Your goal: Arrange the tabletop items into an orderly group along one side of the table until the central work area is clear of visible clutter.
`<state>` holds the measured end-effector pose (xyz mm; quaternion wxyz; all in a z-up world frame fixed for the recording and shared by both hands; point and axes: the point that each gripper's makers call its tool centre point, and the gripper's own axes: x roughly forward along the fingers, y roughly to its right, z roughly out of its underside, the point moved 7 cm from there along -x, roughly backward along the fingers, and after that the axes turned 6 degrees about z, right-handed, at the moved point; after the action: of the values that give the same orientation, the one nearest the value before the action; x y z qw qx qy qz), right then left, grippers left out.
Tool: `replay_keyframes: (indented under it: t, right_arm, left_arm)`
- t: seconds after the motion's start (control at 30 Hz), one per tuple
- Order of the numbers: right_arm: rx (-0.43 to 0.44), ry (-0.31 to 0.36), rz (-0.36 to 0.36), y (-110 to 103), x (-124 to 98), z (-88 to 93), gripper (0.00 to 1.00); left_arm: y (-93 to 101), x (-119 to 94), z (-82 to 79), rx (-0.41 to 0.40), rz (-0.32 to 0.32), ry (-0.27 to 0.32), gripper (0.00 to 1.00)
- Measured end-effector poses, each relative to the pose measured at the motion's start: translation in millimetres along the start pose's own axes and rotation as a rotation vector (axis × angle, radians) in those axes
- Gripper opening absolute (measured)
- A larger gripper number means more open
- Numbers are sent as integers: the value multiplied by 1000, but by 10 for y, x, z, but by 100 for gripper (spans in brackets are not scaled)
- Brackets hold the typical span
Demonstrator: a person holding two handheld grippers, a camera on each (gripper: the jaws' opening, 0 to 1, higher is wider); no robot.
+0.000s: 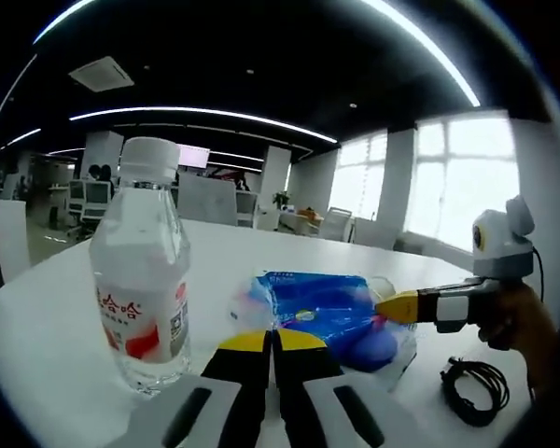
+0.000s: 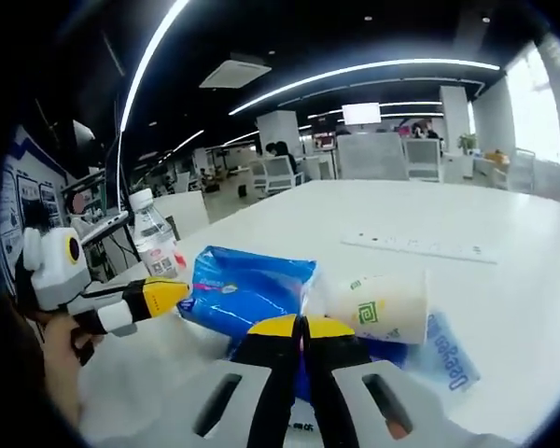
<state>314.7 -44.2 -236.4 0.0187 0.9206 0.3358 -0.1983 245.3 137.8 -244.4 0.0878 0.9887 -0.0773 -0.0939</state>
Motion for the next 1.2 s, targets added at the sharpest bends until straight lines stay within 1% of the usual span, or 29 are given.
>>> replay_keyframes:
  t: [0.13, 0.3, 0.4, 0.47, 0.57, 0.63, 0.73, 0.77, 0.83, 0.93, 1.0, 1.1, 1.2]
  right_arm:
    - [3, 7, -12, -24, -31, -26, 0]
    - [-8, -1, -17, -55, -41, -22, 0]
    - [-6, -1, -17, -71, -41, -21, 0]
    - [-5, 2, -20, -85, -44, -24, 0]
    - [-1, 2, -25, -116, -59, -32, 0]
    - [-10, 1, -20, -131, -77, -39, 0]
    - [-22, 3, -20, -141, -115, -49, 0]
    - [-26, 3, -19, -144, -126, -51, 0]
    - [-30, 4, -14, -138, -155, -58, 0]
    - [-19, 10, -15, -135, -210, -79, 0]
    - [-26, 13, -14, -143, -257, -91, 0]
    - [-38, 19, -10, -142, -328, -99, 0]
    - [-38, 24, -1, -111, -398, -98, 0]
  left_arm:
    - [-4, -5, -18, 3, -8, 4, 0]
    - [11, -75, -49, 4, -22, 6, 0]
    - [17, -83, -100, 24, -32, 13, 0]
    - [45, -127, -94, 40, -41, 22, 0]
    - [31, -143, -109, 41, -49, 26, 0]
    - [25, -146, -118, 37, -44, 27, 0]
    - [35, -156, -121, 64, -38, 26, 0]
    - [41, -163, -127, 60, -38, 28, 0]
    - [68, -189, -151, 55, -29, 35, 0]
    - [115, -235, -177, 68, -26, 46, 0]
    - [138, -257, -168, 70, -24, 42, 0]
    - [161, -269, -154, 50, -18, 42, 0]
    - [207, -285, -172, 37, -6, 50, 0]
